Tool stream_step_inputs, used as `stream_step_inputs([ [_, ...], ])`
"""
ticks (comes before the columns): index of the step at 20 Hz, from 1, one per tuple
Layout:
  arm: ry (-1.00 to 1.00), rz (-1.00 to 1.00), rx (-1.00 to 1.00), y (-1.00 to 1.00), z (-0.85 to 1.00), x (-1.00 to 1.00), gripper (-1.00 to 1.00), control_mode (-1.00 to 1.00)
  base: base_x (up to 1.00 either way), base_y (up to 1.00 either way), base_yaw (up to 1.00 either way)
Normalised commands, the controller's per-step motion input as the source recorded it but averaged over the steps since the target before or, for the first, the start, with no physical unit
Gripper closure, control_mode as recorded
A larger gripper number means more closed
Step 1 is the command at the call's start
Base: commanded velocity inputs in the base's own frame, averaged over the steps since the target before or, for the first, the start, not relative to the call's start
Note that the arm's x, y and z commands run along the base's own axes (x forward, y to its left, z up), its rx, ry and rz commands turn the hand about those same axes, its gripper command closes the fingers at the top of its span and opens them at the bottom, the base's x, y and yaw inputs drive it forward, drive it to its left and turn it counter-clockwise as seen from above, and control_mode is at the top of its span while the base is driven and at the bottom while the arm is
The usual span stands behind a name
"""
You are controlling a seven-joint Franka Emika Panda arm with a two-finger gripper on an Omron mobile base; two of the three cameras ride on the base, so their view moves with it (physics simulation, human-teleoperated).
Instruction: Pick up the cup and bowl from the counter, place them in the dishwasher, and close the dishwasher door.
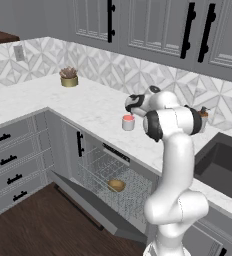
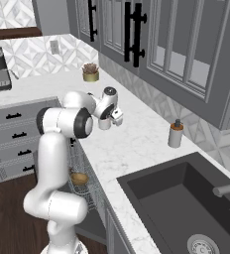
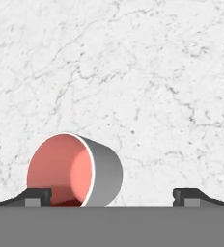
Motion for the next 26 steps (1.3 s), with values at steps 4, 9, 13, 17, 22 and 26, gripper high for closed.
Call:
stream_step_inputs([
  [4, 0.04, 0.0, -0.03, 0.14, -0.21, 0.09, -1.0, -1.0, 0.0, 0.0, 0.0],
  [9, 0.02, 0.0, -0.03, 0.08, -0.18, 0.0, -1.0, -1.0, 0.0, 0.0, 0.0],
  [13, 0.01, 0.0, -0.04, 0.07, -0.19, 0.0, -1.0, -1.0, 0.0, 0.0, 0.0],
  [17, 0.0, 0.0, -0.03, 0.06, -0.2, 0.11, -1.0, -1.0, 0.0, 0.0, 0.0],
  [22, 0.0, 0.0, -0.01, 0.1, -0.18, 0.36, -1.0, -1.0, 0.0, 0.0, 0.0],
  [26, 0.0, 0.0, 0.0, 0.07, -0.17, 0.34, -1.0, -1.0, 0.0, 0.0, 0.0],
])
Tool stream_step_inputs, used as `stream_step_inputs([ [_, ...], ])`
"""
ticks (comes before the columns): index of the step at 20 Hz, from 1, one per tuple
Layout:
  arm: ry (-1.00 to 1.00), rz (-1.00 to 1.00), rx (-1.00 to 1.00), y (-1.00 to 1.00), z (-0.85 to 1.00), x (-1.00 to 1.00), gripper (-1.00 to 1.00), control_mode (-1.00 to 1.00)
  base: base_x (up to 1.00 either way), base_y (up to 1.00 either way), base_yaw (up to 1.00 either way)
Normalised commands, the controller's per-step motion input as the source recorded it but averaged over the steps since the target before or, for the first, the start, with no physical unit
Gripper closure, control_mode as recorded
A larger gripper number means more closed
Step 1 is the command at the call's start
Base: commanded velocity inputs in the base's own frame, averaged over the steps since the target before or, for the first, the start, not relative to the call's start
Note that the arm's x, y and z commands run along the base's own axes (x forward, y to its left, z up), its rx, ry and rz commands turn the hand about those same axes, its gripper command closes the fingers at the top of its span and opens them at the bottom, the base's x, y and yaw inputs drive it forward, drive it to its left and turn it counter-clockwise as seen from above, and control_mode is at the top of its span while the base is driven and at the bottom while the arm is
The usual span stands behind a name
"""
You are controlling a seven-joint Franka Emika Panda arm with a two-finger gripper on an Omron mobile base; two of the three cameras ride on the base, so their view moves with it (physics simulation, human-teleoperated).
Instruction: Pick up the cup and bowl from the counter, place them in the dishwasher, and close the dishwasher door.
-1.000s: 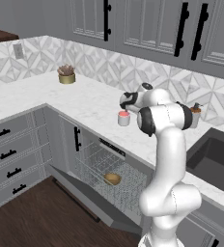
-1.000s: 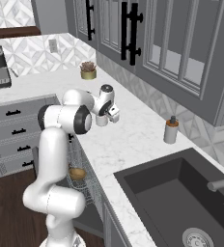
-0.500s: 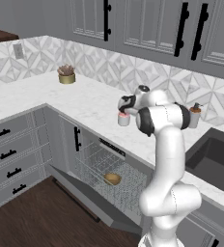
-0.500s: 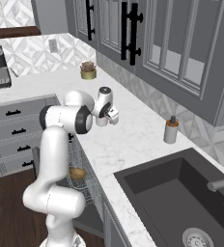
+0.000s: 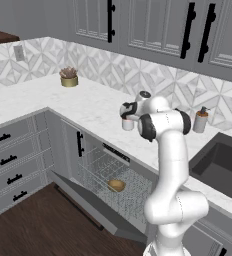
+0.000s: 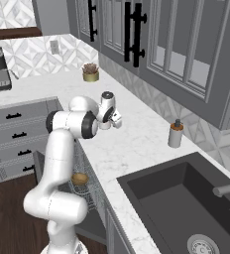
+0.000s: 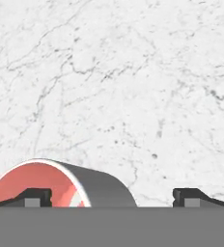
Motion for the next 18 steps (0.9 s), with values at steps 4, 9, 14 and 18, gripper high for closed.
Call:
stream_step_inputs([
  [4, 0.03, 0.0, -0.01, 0.02, -0.19, 0.2, -1.0, -1.0, 0.0, 0.0, 0.0],
  [9, 0.08, 0.0, -0.02, 0.05, -0.16, -0.12, 1.0, -1.0, 0.0, 0.0, 0.0],
  [14, 0.06, 0.0, 0.0, 0.0, -0.2, -0.62, 1.0, -1.0, 0.0, 0.0, 0.0],
  [18, 0.02, 0.0, 0.0, 0.06, -0.26, -0.94, 1.0, -1.0, 0.0, 0.0, 0.0],
])
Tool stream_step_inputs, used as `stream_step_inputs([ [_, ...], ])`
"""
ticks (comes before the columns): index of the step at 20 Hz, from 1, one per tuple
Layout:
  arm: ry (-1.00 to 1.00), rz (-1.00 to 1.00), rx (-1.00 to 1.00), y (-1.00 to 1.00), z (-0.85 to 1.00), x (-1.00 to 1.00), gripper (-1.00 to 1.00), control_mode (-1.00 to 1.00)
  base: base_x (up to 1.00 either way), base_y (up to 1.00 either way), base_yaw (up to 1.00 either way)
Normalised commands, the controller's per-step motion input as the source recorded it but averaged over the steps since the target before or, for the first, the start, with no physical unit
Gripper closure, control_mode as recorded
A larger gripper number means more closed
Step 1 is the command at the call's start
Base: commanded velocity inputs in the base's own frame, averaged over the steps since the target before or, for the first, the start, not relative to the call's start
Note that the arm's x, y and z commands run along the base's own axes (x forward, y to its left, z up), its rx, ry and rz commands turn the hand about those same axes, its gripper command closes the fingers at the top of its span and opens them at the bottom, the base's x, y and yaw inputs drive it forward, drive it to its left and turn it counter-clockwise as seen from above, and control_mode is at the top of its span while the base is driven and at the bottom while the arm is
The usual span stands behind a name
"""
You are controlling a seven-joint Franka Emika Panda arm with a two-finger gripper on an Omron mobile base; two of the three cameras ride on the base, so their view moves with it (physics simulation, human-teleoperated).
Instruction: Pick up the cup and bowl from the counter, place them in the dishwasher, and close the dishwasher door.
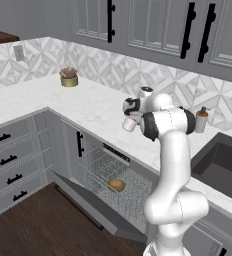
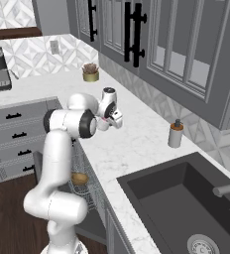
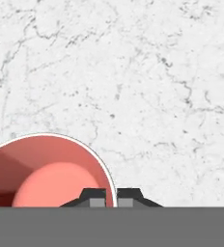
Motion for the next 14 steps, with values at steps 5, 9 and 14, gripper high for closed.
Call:
stream_step_inputs([
  [5, -0.01, 0.0, 0.0, 0.34, -0.11, -1.0, 1.0, -1.0, 0.0, 0.0, 0.0],
  [9, -0.07, 0.0, -0.01, 0.51, 0.0, -1.0, 1.0, -1.0, 0.0, 0.0, 0.0],
  [14, -0.01, 0.0, -0.04, 0.6, 0.0, -1.0, 1.0, -1.0, 0.0, 0.0, 0.0],
])
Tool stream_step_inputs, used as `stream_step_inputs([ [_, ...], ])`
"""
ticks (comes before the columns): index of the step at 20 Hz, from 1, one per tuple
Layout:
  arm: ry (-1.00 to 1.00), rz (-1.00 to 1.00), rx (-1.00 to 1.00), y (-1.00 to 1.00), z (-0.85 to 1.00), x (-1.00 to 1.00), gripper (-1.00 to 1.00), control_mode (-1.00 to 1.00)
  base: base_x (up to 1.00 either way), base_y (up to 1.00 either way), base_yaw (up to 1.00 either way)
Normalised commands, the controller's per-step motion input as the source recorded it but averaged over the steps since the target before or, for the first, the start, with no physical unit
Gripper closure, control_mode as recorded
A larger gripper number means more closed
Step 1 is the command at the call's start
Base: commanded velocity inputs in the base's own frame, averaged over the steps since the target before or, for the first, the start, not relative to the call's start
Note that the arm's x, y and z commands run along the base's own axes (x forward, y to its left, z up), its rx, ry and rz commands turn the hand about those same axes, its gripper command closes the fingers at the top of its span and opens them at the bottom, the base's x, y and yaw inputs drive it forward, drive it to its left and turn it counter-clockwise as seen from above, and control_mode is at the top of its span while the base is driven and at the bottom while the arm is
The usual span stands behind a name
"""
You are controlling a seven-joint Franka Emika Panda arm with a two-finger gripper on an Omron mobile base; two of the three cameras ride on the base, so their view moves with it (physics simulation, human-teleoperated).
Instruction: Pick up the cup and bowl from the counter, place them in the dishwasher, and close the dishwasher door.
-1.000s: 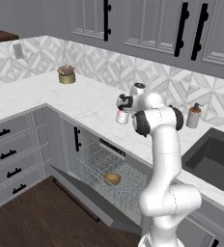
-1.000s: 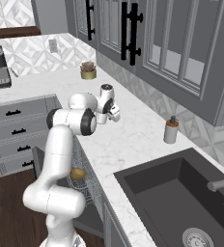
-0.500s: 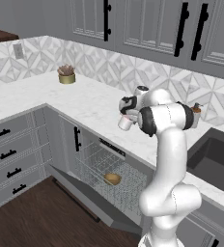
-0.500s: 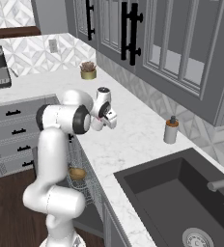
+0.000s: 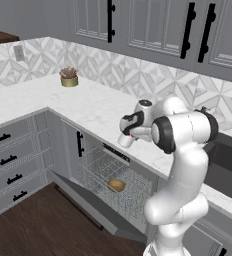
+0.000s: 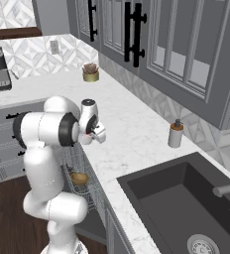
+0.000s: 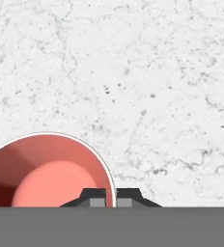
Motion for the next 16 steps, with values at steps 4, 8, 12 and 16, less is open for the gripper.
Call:
stream_step_inputs([
  [4, 0.02, 0.0, -0.08, 0.55, 0.0, -1.0, 1.0, -1.0, 0.0, 0.0, 0.0],
  [8, 0.13, -0.06, -0.1, 0.55, -0.02, -0.95, 1.0, -1.0, 0.0, 0.0, 0.0],
  [12, 0.19, -0.08, -0.12, 0.58, -0.21, -0.58, 1.0, -1.0, 0.0, 0.0, 0.0],
  [16, 0.18, -0.13, -0.17, 0.39, -0.51, -0.02, 1.0, -1.0, 0.0, 0.0, 0.0],
])
